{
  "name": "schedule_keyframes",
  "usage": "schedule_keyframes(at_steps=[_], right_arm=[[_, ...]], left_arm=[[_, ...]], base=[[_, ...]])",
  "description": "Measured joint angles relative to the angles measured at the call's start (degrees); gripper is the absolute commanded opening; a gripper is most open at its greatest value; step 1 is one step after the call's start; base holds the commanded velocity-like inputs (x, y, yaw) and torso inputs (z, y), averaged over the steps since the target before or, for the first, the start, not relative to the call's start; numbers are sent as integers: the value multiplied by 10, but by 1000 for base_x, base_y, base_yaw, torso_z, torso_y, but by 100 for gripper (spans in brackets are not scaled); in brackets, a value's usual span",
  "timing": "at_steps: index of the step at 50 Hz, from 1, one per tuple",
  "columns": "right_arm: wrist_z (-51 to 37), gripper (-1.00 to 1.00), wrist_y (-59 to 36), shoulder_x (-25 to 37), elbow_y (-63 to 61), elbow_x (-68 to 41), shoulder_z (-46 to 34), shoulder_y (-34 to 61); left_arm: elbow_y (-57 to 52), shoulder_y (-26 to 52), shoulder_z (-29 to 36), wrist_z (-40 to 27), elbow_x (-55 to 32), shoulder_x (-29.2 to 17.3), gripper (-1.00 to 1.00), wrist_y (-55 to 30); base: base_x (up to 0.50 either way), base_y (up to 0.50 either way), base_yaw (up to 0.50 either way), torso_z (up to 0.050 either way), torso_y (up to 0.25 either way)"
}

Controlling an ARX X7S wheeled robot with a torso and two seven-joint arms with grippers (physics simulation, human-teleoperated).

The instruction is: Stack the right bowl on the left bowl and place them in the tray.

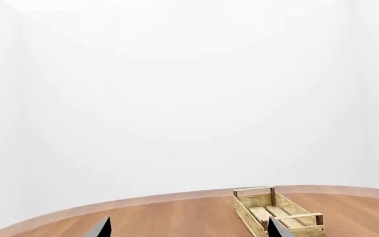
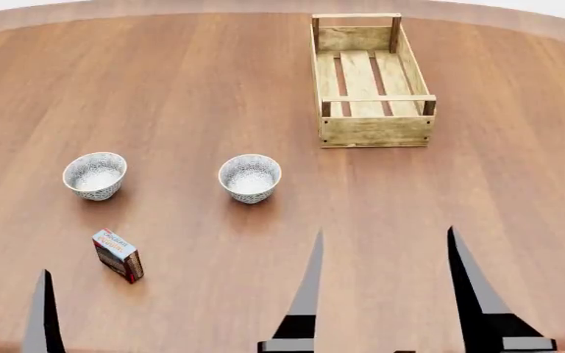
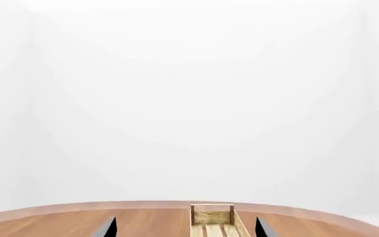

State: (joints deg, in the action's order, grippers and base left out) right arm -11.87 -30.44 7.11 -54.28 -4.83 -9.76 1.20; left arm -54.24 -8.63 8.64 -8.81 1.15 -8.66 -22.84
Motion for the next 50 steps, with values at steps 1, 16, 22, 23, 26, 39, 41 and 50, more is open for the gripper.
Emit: schedule_keyframes(at_steps=[1,16,22,23,26,39,41,50], right_arm=[[-1,100,-4,1,-4,0,-1,1],[-18,100,-27,12,-38,-12,-7,11],[-24,100,-31,16,-42,-18,-9,14],[-25,100,-32,17,-43,-19,-9,14],[-28,100,-34,19,-45,-22,-10,16],[-42,100,-38,29,-48,-35,-13,20],[-45,100,-38,30,-48,-36,-14,20],[-55,100,-38,37,-48,-45,-17,22]], left_arm=[[-4,0,0,-1,0,-1,100,-2],[-33,-3,7,-10,2,-9,100,-13],[-39,-2,11,-14,3,-12,100,-17],[-39,-2,11,-14,3,-12,100,-17],[-40,-2,13,-15,4,-14,100,-18],[-32,-10,19,-24,7,-22,100,0],[-31,-12,21,-25,8,-23,100,4],[-34,-12,25,-29,9,-27,100,2]], base=[[0,0,0,0,0],[398,0,0,0,0],[500,0,0,0,0],[500,0,0,0,0],[500,0,0,0,0],[500,0,0,0,0],[500,0,0,0,0],[500,0,0,0,2]])
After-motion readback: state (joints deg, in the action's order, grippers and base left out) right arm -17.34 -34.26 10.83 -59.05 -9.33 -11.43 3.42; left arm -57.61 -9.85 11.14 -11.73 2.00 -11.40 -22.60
